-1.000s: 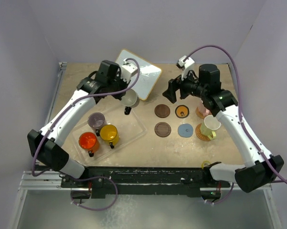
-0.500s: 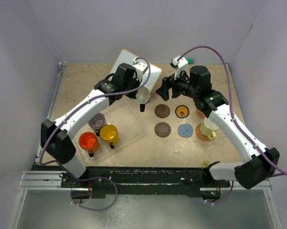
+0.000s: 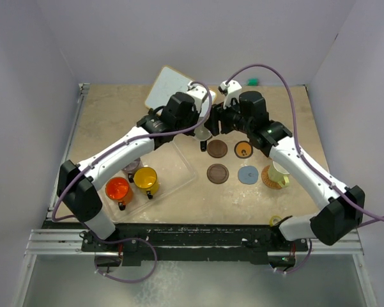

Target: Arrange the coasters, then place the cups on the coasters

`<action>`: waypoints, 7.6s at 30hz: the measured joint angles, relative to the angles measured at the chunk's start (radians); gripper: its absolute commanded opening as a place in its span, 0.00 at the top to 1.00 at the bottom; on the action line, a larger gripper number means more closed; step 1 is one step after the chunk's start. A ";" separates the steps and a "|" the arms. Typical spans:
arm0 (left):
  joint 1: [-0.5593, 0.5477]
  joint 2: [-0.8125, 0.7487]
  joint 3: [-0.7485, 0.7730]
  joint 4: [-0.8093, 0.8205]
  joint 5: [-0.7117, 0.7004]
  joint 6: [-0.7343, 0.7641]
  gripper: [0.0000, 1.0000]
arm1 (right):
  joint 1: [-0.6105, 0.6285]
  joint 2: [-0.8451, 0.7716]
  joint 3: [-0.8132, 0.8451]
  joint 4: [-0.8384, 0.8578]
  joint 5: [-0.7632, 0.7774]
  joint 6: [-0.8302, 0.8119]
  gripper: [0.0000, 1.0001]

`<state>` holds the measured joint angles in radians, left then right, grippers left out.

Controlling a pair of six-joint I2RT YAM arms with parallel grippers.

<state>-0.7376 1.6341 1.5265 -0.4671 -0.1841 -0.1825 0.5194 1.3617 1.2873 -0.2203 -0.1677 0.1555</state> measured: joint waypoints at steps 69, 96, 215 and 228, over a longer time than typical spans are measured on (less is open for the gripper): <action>0.174 -0.267 -0.163 -0.034 0.223 0.269 0.30 | -0.281 0.082 -0.063 -0.182 0.297 -0.129 1.00; 0.214 -0.386 -0.255 -0.082 0.294 0.337 0.26 | -0.358 0.336 0.060 -0.265 0.143 -0.253 1.00; 0.731 -0.266 -0.435 -0.370 0.401 0.613 0.52 | -0.290 -0.224 -0.094 -0.404 -0.165 -0.325 0.32; 0.749 -0.151 -0.448 -0.299 0.405 0.606 0.70 | -0.290 -0.225 -0.106 -0.402 -0.168 -0.326 0.33</action>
<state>0.0113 1.4830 1.0782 -0.7658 0.2211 0.4232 0.2298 1.1362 1.1816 -0.6228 -0.3359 -0.1703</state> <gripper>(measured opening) 0.332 0.678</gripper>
